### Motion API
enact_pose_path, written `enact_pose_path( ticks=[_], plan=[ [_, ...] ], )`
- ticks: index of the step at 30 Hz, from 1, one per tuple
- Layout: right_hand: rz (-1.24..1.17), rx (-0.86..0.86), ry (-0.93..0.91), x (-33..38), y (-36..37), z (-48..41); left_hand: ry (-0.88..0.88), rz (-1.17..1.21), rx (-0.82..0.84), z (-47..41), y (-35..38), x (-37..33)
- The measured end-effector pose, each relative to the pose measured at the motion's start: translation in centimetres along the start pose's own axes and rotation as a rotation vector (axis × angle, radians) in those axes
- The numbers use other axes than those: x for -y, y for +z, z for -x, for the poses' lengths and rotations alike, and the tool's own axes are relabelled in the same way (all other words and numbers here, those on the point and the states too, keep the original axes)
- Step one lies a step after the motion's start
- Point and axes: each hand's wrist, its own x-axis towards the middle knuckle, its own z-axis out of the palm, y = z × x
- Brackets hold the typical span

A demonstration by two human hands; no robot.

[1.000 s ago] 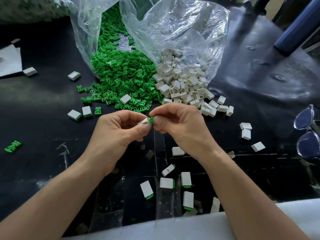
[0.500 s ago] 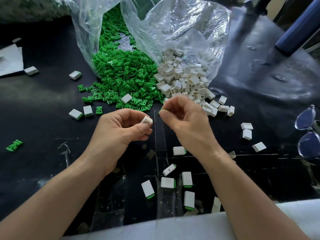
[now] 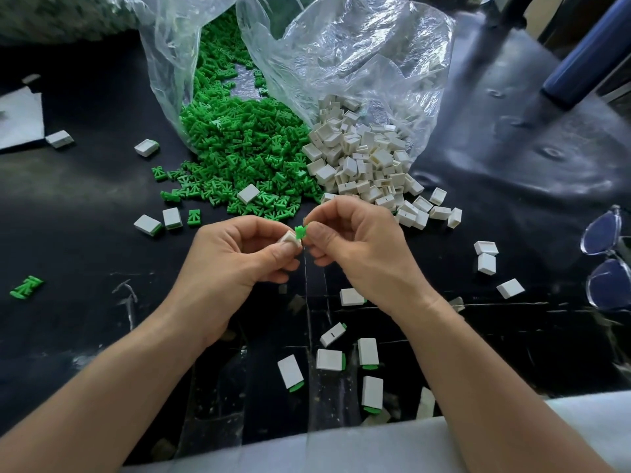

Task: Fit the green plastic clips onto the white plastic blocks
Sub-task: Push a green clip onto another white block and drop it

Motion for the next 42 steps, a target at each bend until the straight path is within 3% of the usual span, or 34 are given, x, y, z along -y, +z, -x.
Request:
enact_pose_path(
  ticks=[12,23,34,37,42],
  plan=[
    [0.143,0.133,0.079,-0.4,-0.1,0.0,0.033,-0.064,0.0,0.1,-0.2,-0.1],
    [0.569,0.228,-0.174,0.2,-0.5,0.5,0.097,-0.281,0.077,0.5,-0.5,0.0],
    [0.821,0.34,-0.267,0.4,-0.4,0.7,0.18,-0.573,0.102,0.8,-0.8,0.6],
    [0.716,0.275,-0.271,0.2,-0.4,0.7,0.175,-0.428,0.1,0.6,-0.7,0.3],
    [0.212,0.101,-0.074,0.4,-0.4,0.6,0.174,-0.12,0.073,0.4,-0.2,-0.6]
  ],
)
